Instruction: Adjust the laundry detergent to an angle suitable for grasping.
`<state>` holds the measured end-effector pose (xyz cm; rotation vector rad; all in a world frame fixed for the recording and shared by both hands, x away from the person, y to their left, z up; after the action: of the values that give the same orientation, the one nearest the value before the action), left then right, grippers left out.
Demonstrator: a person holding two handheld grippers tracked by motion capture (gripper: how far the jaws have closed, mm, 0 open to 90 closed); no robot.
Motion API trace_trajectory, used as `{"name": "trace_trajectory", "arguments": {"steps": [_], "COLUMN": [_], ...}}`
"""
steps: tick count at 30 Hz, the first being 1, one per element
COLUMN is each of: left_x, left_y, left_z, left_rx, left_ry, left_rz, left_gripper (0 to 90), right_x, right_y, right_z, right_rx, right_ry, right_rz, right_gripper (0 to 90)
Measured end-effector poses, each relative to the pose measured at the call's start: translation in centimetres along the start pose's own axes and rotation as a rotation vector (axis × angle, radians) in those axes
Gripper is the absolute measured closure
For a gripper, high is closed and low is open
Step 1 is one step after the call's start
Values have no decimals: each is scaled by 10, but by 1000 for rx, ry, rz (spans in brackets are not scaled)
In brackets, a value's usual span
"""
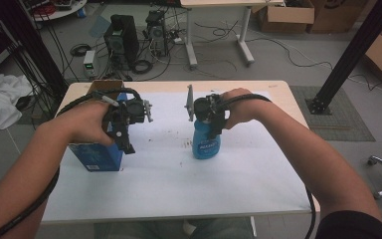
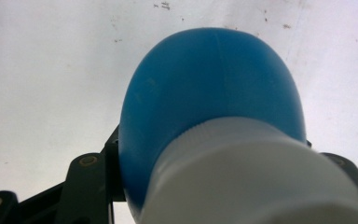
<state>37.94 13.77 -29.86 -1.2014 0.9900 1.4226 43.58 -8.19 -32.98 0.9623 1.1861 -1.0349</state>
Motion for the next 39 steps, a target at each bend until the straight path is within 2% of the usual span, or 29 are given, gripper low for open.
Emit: {"name": "trace_trajectory", "arguments": {"steps": [10, 14, 15, 16, 17, 22, 24, 29, 30, 31, 33, 34, 35, 37, 38, 39], "left_x": [-4, -5, -5, -5, -5, -6, -7, -8, -8, -9, -9, -9, -10, -10, -10, -10], "left_y": [2, 3, 3, 4, 4, 5, 6, 9, 9, 9, 10, 11, 11, 11, 12, 12], "left_z": [-3, -4, -4, -4, -4, -3, -3, -5, -5, -6, -7, -7, -8, -8, -9, -9], "left_rx": [9, 10, 10, 11, 11, 9, 8, 16, 16, 18, 19, 22, 21, 25, 23, 23], "left_ry": [2, 4, 4, 0, 0, -3, -3, -2, -2, -2, 0, -1, -1, -1, 0, -3], "left_rz": [-10, -11, -11, -12, -12, -16, -15, -15, -15, -18, -18, -19, -20, -22, -22, -22], "left_gripper": [1, 1, 1, 1, 1, 1, 1, 1, 1, 1, 1, 1, 1, 1, 1, 1], "right_x": [-10, -14, -14, -16, -16, -19, -20, -22, -22, -20, -19, -17, -17, -13, -13, -10], "right_y": [-4, -3, -3, -3, -3, -2, -2, -4, -4, -4, -5, -6, -6, -6, -6, -6], "right_z": [7, 9, 9, 10, 10, 13, 13, 13, 13, 13, 13, 11, 11, 9, 9, 8], "right_rx": [75, 131, 131, 159, 159, 279, 291, 379, 379, 413, 426, 458, 458, 515, 515, 561], "right_ry": [6, 9, 9, 9, 9, -10, -10, -20, -20, -17, -18, -18, -18, -22, -22, -20], "right_rz": [-42, -63, -63, -68, -68, -88, -90, -77, -77, -92, -101, -116, -116, -119, -119, -111], "right_gripper": [403, 403, 403, 403, 403, 403, 403, 403, 403, 403, 404, 403, 403, 404, 404, 404]}}
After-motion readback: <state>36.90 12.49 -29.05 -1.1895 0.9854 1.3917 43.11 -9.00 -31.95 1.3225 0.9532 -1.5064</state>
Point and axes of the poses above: each handheld gripper's, and its own axes: x roughly forward along the jaws, z roughly out of its underside, y roughly to its right, the point moved 4 cm from there along x, roughly forward along the jaws, and after that the axes turned 12 degrees about -y, right-handed, at the moved point
